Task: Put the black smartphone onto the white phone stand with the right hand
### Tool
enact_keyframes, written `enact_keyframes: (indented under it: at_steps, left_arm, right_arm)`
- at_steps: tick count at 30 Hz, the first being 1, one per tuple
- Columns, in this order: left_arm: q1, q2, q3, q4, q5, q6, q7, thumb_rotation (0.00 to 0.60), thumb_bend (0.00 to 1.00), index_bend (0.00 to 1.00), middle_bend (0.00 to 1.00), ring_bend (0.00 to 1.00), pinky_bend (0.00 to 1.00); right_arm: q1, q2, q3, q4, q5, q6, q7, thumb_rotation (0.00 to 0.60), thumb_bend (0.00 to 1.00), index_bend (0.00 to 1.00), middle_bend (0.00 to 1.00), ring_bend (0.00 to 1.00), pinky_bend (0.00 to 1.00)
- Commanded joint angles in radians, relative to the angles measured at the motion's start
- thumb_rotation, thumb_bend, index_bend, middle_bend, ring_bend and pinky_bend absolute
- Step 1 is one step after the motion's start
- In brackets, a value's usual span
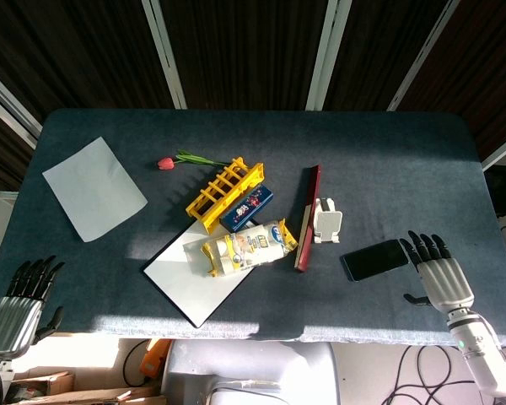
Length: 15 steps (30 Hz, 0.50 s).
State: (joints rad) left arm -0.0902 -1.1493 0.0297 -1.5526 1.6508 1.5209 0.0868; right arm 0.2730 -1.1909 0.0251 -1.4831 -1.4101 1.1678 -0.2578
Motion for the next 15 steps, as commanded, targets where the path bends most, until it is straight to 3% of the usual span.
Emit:
enact_keyframes:
  at_steps: [1,3,8,15]
  left_arm:
    - [-0.001,-0.003,-0.001,0.001,-0.007,-0.007,0.006,0.6,0.4,0.0,0.0,0.0,0.0]
    - [-0.008,-0.008,-0.003,-0.002,-0.015,-0.022,0.014,0.6,0.4,0.0,0.0,0.0,0.0]
    - [-0.016,-0.012,-0.005,-0.008,-0.025,-0.041,0.03,0.6,0.4,0.0,0.0,0.0,0.0]
    - [-0.022,-0.014,-0.006,-0.015,-0.037,-0.059,0.044,0.6,0.4,0.0,0.0,0.0,0.0]
  right_arm:
    - [0.103,-0.026,-0.001,0.117,-0.019,-0.171,0.11,0.6,0.23,0.0,0.01,0.0,0.0]
    - [0.185,-0.06,0.0,0.225,-0.048,-0.292,0.207,0.6,0.25,0.03,0.04,0.0,0.0]
    - [0.247,-0.117,-0.034,0.376,-0.142,-0.329,0.342,0.6,0.32,0.22,0.18,0.0,0.0]
    - [0.292,-0.166,-0.057,0.465,-0.176,-0.355,0.424,0.6,0.34,0.27,0.18,0.01,0.0]
